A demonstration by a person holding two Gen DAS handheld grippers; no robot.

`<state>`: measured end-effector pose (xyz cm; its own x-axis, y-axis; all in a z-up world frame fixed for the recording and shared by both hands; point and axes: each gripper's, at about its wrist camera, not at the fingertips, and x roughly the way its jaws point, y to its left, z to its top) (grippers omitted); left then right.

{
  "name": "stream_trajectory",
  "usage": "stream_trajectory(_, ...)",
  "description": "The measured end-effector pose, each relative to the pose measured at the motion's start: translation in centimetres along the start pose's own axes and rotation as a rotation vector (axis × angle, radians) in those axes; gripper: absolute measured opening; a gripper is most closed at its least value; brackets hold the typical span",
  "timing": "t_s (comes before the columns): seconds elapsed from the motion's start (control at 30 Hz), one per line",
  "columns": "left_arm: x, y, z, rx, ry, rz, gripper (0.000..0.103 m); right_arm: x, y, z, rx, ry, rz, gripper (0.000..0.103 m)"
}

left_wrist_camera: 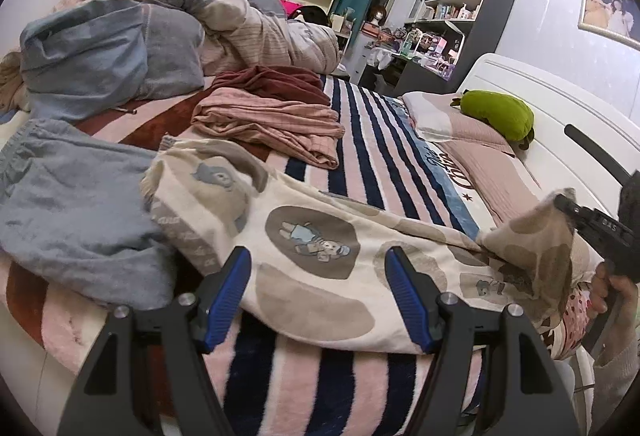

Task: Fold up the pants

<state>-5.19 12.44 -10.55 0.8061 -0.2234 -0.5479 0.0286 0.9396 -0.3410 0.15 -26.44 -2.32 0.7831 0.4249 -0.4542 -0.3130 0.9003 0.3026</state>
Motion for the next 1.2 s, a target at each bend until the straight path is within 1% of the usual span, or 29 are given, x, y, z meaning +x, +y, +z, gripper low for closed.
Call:
stream_trajectory(0.07,0.0,0.4,-0.1,0.0,0.002,-0.003,0.066,1.6,1.4,-0.2,-0.011,0.032,0.028,0.001)
stream_trajectory(0.17,0.0,0.9,-0.4,-0.001,0.008,-0.01,0.066,4.3,3.4,-1.6,-0.019,0.111,0.068,0.001)
stream_trajectory(0.2,0.0,1.0,-0.4,0.0,0.012,-0.013,0.066,5.3,3.9,-2.7,-0.018,0.151,0.08,0.001)
stream_trajectory(0.27,0.2,1.0,-0.6,0.004,0.02,-0.014,0.066,6.3,4.2,-4.3,-0.012,0.197,0.095,0.001)
stream_trajectory(0.3,0.4,1.0,-0.6,0.004,0.024,-0.013,0.066,7.1,4.3,-5.8,-0.012,0.239,0.103,0.001)
stream_trajectory(0.4,0.7,0.9,-0.6,0.006,0.034,-0.022,0.066,8.7,4.5,-8.9,-0.006,0.322,0.109,0.001)
stream_trajectory(0.53,1.1,-0.2,-0.7,0.028,0.054,-0.051,0.066,9.9,4.0,-11.9,0.026,0.391,0.111,0.004)
stream_trajectory(0.63,1.7,-1.6,-0.7,0.051,0.069,-0.074,0.066,9.7,3.4,-12.4,0.057,0.397,0.124,0.006)
stream_trajectory(0.67,2.0,-2.2,-0.7,0.058,0.075,-0.087,0.066,9.5,3.2,-12.3,0.07,0.398,0.135,0.011)
stream_trajectory(0.7,2.2,-2.8,-0.7,0.064,0.08,-0.099,0.066,9.1,3.1,-12.2,0.083,0.395,0.152,0.018)
stream_trajectory(0.77,2.8,-4.4,-0.7,0.086,0.095,-0.127,0.067,7.6,2.9,-11.7,0.08,0.365,0.168,0.025)
stream_trajectory(0.83,3.8,-6.4,-0.7,0.118,0.115,-0.162,0.067,6.0,2.7,-11.0,0.063,0.332,0.158,0.028)
stream_trajectory(0.97,5.9,-10.2,-1.2,0.17,0.162,-0.217,0.067,2.4,1.5,-10.1,0.011,0.24,0.093,0.031)
stream_trajectory(1.03,7.4,-12.2,-1.5,0.189,0.198,-0.24,0.067,0.9,0.2,-9.9,-0.001,0.206,0.053,0.035)
stream_trajectory(1.07,8.1,-13.0,-1.7,0.189,0.217,-0.251,0.067,0.6,-0.5,-9.9,0.002,0.202,0.042,0.04)
stream_trajectory(1.1,8.9,-13.7,-2.0,0.188,0.238,-0.261,0.067,0.3,-1.4,-9.9,0.011,0.203,0.03,0.041)
stream_trajectory(1.2,11.1,-15.6,-3.0,0.201,0.291,-0.261,0.067,0.1,-3.1,-10.4,0.028,0.209,0.033,0.042)
